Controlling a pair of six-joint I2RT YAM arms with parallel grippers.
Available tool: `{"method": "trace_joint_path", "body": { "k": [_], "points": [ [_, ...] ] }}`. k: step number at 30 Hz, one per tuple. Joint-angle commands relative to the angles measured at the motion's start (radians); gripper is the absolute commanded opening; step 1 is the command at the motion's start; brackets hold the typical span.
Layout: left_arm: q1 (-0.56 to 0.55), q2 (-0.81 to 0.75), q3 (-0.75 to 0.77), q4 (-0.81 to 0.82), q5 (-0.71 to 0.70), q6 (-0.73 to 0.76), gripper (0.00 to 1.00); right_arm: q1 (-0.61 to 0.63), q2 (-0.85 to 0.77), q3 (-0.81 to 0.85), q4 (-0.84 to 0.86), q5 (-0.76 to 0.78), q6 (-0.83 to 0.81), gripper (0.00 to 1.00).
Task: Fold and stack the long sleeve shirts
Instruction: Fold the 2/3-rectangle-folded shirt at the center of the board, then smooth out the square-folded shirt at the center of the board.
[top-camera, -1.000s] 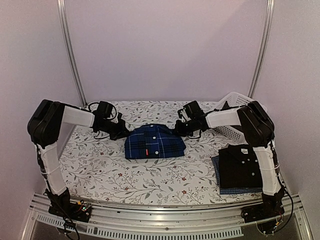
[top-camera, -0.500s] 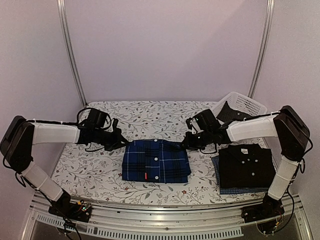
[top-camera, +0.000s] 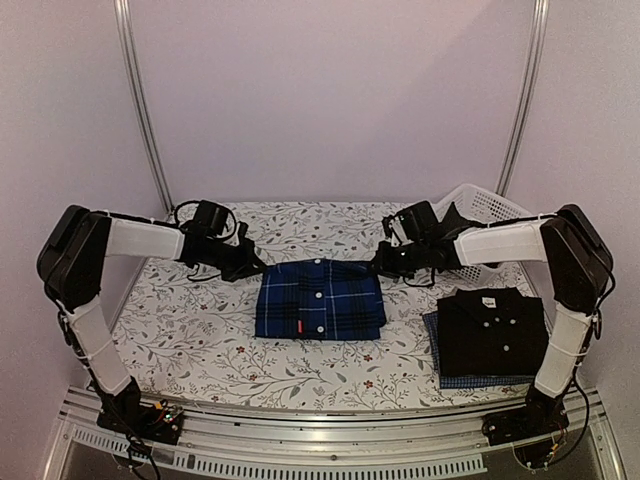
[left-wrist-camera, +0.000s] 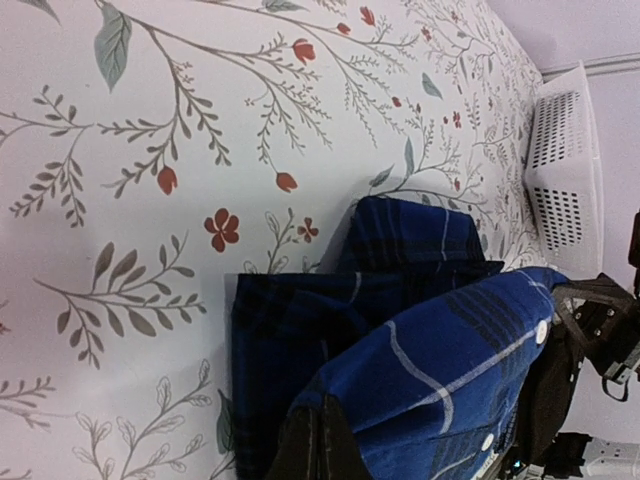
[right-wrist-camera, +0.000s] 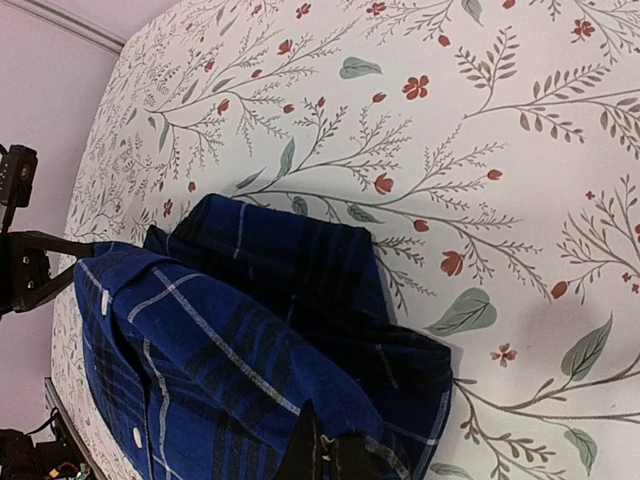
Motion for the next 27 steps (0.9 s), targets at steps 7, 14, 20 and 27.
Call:
{"method": "trace_joint_path", "body": {
  "k": [7,14,20,27],
  "points": [
    [0.048,0.123,0.209,-0.015,0.032,0.107,0.03,-0.051,0.068,0.122,-0.058,0.057,-0.062,0.2],
    [0.051,0.057,0.2,-0.063,-0.025,0.129,0.6,0.007,0.017,0.215,-0.175,0.152,-0.123,0.53],
    [0.036,-0.033,0.127,-0.079,-0.015,0.103,0.52,0.146,0.066,0.32,-0.215,0.161,-0.154,0.53],
    [-0.032,-0.12,0.019,-0.081,-0.002,0.062,0.35,0.212,0.256,0.51,-0.235,0.075,-0.193,0.46]
  ]
}}
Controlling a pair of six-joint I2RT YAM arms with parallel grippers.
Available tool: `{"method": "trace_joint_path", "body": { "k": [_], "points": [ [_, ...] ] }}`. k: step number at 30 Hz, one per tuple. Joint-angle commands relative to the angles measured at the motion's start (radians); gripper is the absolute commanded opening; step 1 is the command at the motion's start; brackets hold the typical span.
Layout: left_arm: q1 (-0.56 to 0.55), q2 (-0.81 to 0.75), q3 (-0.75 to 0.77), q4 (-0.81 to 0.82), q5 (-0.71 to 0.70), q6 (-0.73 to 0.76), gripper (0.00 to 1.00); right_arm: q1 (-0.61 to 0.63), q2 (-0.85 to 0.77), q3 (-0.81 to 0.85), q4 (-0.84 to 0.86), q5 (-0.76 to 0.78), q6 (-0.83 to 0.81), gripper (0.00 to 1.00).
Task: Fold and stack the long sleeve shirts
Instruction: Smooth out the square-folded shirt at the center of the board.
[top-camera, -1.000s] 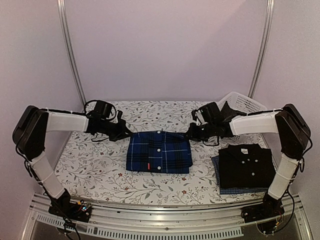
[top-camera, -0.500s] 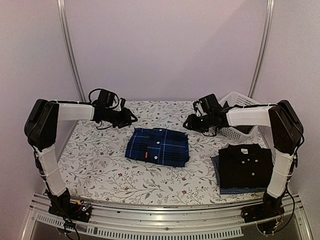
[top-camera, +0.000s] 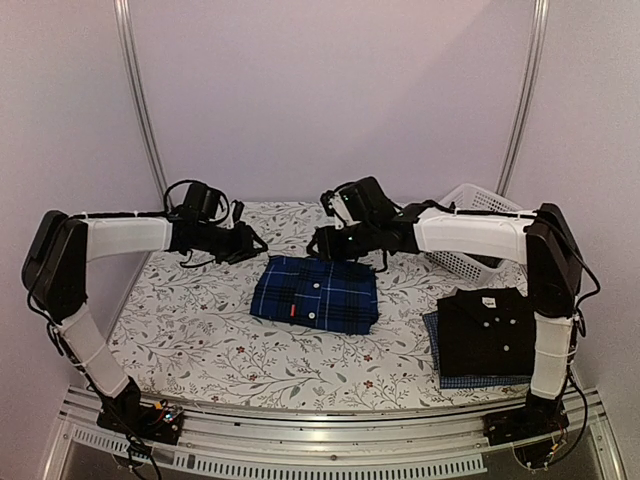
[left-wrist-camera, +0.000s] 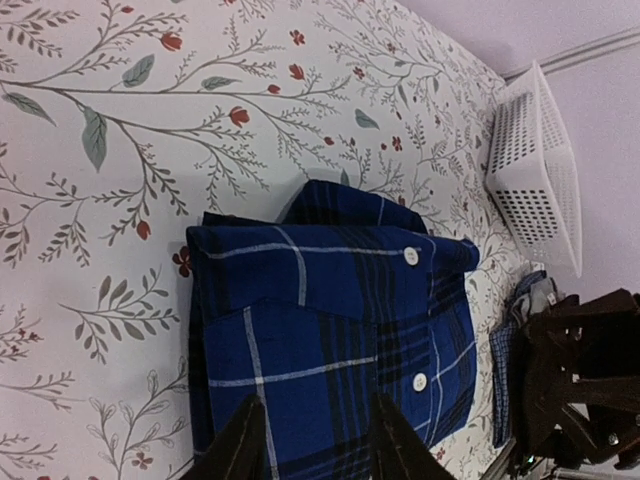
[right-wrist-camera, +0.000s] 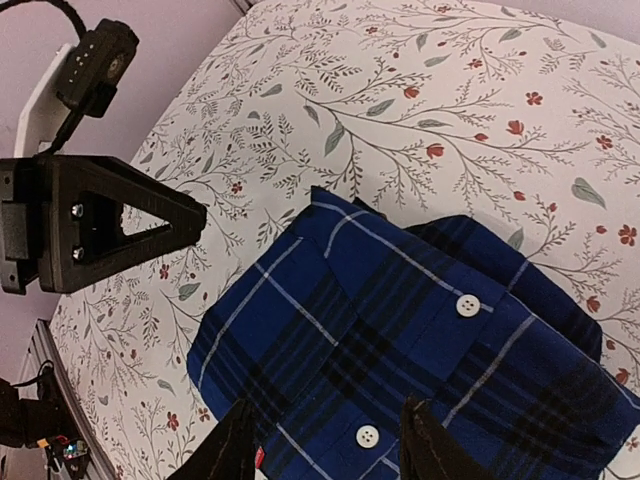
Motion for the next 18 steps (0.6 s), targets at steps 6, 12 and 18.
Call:
{"method": "trace_joint_path", "body": {
  "k": [6,12,18],
  "points": [
    [-0.06,-0.067,-0.106,0.016,0.051,-0.055,0.28,-0.004,0.291,0.243,-0.083,-0.055,-0.068,0.44],
    [-0.092,-0.019,-0.131,0.062,0.088,-0.062,0.28,-0.086,0.421,0.298,-0.099,-0.065,-0.028,0.44],
    [-0.114,0.08,-0.132,0.095,0.084,-0.063,0.27,-0.104,0.454,0.295,-0.11,-0.106,-0.018,0.44]
  ]
}}
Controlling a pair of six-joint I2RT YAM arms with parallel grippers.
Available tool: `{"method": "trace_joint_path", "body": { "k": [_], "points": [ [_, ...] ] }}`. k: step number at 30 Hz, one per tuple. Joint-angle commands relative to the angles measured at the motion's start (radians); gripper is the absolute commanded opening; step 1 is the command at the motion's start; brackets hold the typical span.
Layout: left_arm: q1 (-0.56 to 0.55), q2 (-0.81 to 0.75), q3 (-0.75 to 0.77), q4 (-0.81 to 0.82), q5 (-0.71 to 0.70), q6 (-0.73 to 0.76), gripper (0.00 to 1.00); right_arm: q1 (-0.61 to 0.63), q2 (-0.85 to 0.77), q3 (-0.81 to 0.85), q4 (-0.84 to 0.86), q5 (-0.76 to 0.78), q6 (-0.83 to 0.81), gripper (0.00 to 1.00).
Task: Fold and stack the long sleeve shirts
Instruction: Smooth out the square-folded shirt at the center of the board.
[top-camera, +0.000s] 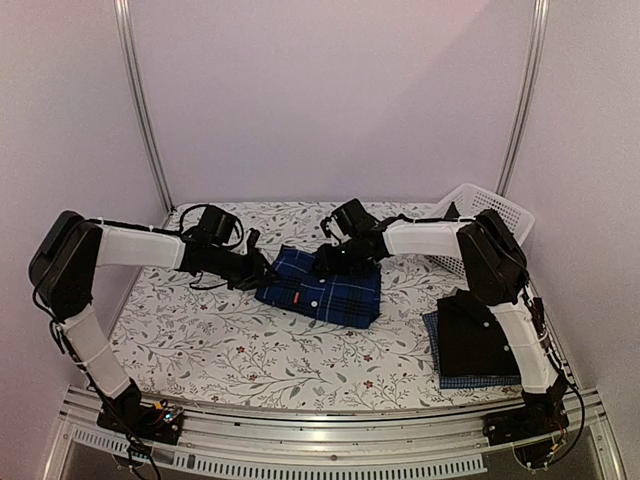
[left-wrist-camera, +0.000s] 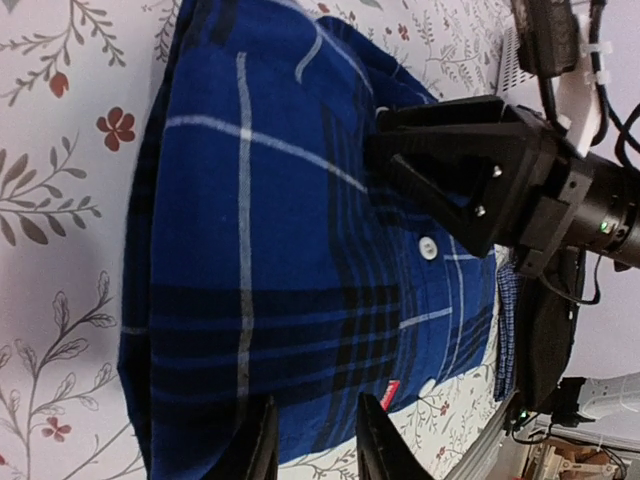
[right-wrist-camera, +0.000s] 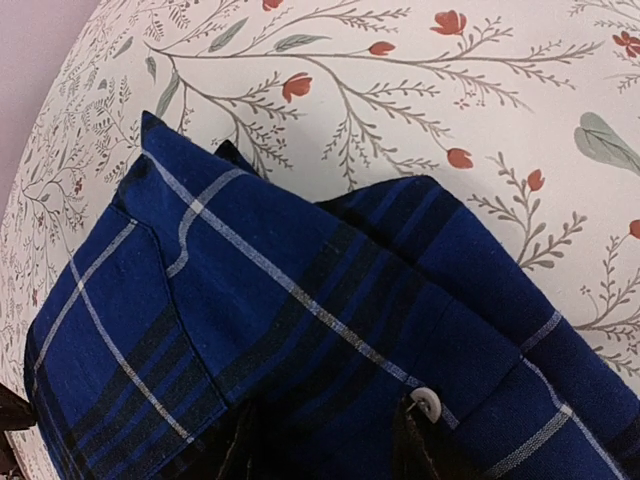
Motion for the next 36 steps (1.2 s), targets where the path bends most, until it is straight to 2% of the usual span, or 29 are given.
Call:
{"method": "trace_joint_path", "body": {
  "k": [1,6,10,18,25,30,36],
  "points": [
    [-0.027,0.082,-0.01,0.04,0.004,-0.002,0.27,-0.014,0.037,0.001,-0.048,-0.021,0.015,0.44],
    [-0.059,0.145,-0.04,0.041,-0.024,-0.04,0.24,-0.014,0.018,-0.019,-0.045,-0.061,0.012,0.45],
    [-0.103,0.107,-0.121,0.048,-0.052,-0.079,0.23,-0.009,0.001,-0.053,-0.043,-0.077,0.001,0.46],
    [-0.232,-0.083,-0.284,0.037,-0.107,-0.187,0.23,0.082,-0.052,-0.153,-0.032,-0.086,-0.022,0.46],
    [-0.384,-0.353,-0.284,-0.15,-0.227,-0.271,0.25,0.18,-0.16,-0.297,0.029,-0.117,-0.036,0.47],
    [-0.375,-0.428,-0.237,-0.19,-0.284,-0.256,0.26,0.187,-0.239,-0.329,0.027,-0.103,-0.047,0.48],
    [-0.305,-0.314,-0.179,-0.187,-0.266,-0.165,0.24,0.184,-0.329,-0.301,0.002,-0.071,-0.053,0.5]
  ]
}}
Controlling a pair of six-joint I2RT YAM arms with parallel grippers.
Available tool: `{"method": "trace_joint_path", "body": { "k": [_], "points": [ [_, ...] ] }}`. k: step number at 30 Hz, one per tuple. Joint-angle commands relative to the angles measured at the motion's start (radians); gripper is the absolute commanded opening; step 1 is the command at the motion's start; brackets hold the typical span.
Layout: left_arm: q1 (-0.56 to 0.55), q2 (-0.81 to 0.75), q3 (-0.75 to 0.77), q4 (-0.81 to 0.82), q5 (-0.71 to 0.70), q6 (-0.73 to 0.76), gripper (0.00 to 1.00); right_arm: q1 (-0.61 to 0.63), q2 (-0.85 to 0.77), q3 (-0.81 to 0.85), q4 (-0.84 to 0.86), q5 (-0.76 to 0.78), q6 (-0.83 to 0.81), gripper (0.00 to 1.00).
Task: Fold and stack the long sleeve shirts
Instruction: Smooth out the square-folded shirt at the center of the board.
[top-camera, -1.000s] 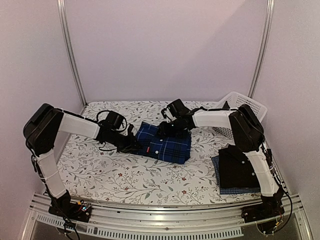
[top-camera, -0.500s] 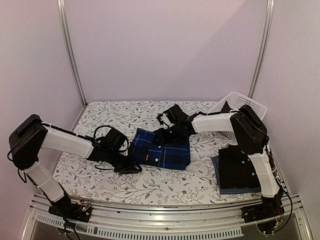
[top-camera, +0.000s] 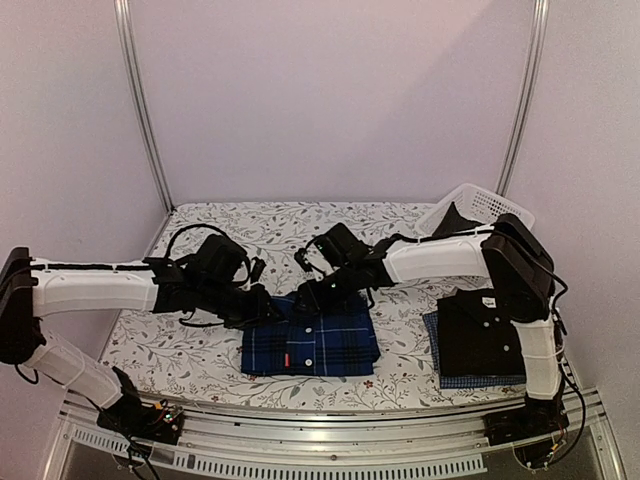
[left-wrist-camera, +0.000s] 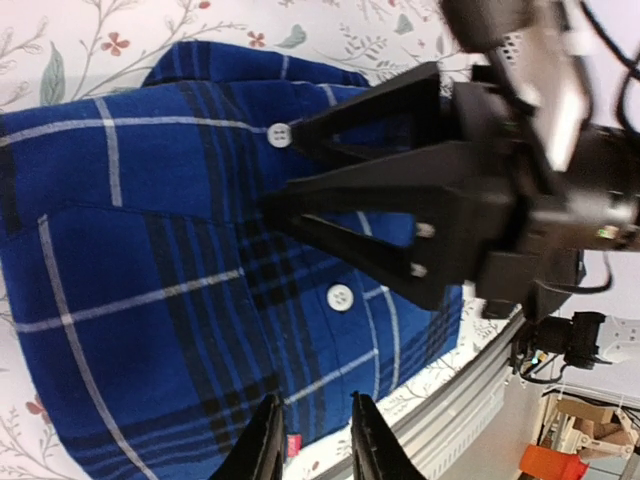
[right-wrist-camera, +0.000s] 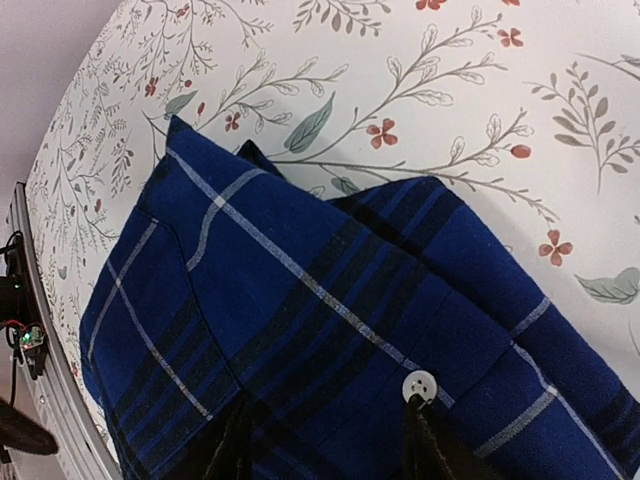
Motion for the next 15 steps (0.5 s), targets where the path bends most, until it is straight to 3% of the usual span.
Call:
{"method": "trace_joint_path", "body": {
  "k": [1,6,15],
  "points": [
    [0.056,0.074,0.037,-0.027,-0.022,0.074,0.24,-0.013,-0.116,0.011,-0.041,0.027,-0.014,0.51],
    [0.163,0.137,0.07,0.019,-0.007,0.136,0.23,-0.013,-0.168,-0.032,-0.055,0.052,-0.005,0.5],
    [0.257,0.293,0.126,0.08,0.04,0.217,0.21,-0.04,-0.229,-0.168,-0.043,0.078,0.007,0.36]
  ]
}}
